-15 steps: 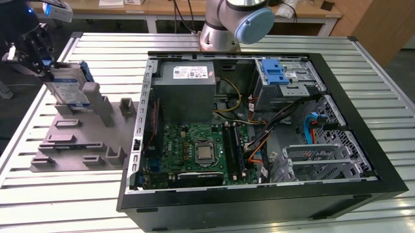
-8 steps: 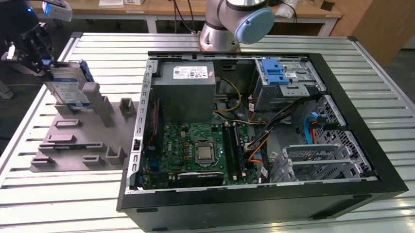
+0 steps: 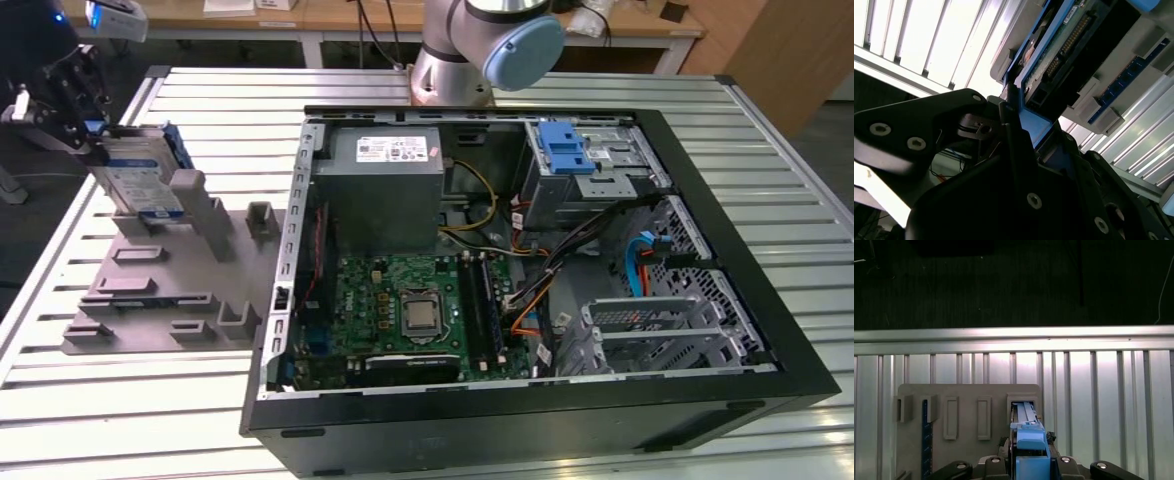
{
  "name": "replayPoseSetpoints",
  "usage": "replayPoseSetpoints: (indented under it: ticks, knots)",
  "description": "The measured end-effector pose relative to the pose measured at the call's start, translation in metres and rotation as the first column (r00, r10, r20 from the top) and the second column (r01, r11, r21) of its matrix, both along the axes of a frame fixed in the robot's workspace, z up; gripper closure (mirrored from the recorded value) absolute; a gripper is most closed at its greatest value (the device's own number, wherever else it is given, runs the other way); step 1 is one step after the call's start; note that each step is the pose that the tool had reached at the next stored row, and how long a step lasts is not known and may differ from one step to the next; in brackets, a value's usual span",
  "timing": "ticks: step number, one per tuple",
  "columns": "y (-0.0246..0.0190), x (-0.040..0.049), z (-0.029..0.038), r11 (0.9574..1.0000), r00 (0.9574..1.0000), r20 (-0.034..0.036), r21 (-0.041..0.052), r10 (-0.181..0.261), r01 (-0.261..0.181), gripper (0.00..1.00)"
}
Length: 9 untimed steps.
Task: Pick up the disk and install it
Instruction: 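Pick up the disk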
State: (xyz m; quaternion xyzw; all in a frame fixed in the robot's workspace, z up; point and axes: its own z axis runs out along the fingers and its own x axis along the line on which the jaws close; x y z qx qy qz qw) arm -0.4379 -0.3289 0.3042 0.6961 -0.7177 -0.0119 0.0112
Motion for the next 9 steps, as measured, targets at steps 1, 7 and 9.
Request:
replayPoseSetpoints:
  ticks: [1,7,9]
  knots:
    - [0.0000,0.0000,0.0002,1.0000,1.0000,0.0000,-0.0001,0.000,0.000,0.64]
    - [0.0000,0.0000,0.0018,1.0000,1.0000,-0.0001,-0.0001,0.000,0.000,0.64]
    - [0.0000,0.0000,0.0027,1.0000,1.0000,0.0000,0.0000,0.000,0.000,0.64]
